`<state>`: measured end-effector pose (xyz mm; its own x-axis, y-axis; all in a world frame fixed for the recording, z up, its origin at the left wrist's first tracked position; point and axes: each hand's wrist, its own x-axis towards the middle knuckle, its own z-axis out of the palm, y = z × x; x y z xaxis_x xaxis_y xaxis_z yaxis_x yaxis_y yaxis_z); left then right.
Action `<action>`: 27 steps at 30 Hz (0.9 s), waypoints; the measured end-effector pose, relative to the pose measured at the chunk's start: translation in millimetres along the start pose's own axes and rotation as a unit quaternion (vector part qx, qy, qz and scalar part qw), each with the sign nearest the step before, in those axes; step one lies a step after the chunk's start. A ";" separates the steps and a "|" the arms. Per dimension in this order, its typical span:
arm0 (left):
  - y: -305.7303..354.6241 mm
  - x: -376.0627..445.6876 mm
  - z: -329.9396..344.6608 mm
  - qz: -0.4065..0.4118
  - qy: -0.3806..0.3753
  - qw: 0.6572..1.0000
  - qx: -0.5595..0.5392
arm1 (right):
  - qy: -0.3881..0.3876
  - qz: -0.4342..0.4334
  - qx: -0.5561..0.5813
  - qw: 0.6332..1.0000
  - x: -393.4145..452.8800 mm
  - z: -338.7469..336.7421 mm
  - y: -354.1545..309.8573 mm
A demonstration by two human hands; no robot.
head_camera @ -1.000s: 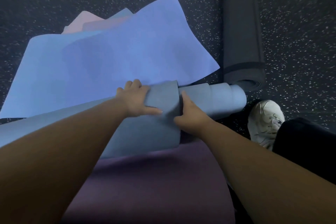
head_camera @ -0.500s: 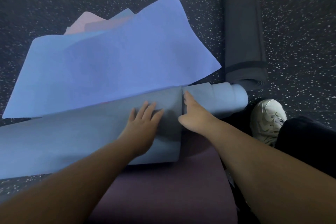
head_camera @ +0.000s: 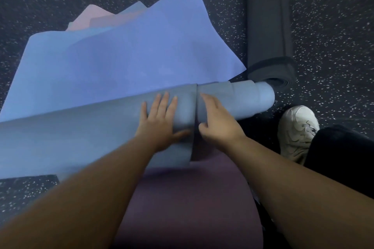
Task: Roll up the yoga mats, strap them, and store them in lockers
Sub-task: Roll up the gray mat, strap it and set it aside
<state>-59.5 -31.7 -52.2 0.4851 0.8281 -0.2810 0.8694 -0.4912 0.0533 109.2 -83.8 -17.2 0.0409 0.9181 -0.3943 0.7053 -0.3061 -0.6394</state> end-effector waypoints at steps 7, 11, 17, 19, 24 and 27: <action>-18.2 50.9 -47.9 -0.038 -0.153 0.988 0.005 | 0.014 -0.047 -0.165 0.985 -13.6 25.7 23.8; -15.5 54.7 -46.0 -0.059 -0.152 0.985 0.047 | -0.034 -0.007 -0.201 0.979 -4.0 22.7 19.7; -8.6 31.6 -17.4 -0.007 0.074 0.997 0.035 | -0.079 0.014 -0.183 0.980 9.0 4.4 9.1; -11.0 14.8 -1.3 0.034 0.131 0.987 0.091 | -0.096 0.020 -0.190 0.977 14.6 -1.7 5.9; -29.8 0.6 10.7 0.056 0.134 0.974 0.175 | -0.119 0.030 -0.203 0.971 28.5 -9.7 2.9; -29.1 9.6 1.2 0.022 0.044 0.978 0.201 | -0.117 0.024 -0.178 0.977 37.1 -12.4 1.2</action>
<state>-80.3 -9.8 -57.6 0.5424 0.8153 -0.2027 0.7490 -0.5786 -0.3229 120.4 -46.9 -24.4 -0.0531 0.8093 -0.5850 0.9097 -0.2023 -0.3625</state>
